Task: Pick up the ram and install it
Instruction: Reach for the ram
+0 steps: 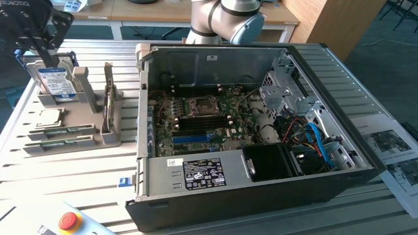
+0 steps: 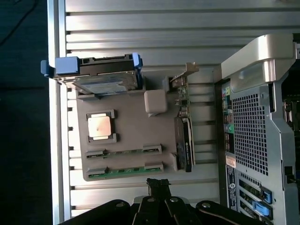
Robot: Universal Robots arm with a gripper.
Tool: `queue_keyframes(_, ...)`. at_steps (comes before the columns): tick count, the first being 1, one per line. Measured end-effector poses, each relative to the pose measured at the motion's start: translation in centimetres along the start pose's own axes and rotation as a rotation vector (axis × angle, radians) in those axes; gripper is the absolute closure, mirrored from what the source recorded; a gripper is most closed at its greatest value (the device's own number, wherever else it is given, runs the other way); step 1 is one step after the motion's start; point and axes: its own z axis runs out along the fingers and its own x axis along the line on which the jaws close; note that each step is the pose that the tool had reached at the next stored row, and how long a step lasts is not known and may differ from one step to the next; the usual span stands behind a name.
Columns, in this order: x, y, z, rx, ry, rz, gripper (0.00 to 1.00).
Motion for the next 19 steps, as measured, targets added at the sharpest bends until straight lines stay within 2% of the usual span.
queue_keyframes(9,2.2,-0.15,-0.06,0.0000,0.0000,0.000,0.89)
queue_keyframes(19,2.4,-0.11,-0.05,0.0000,-0.0002,0.000,0.89)
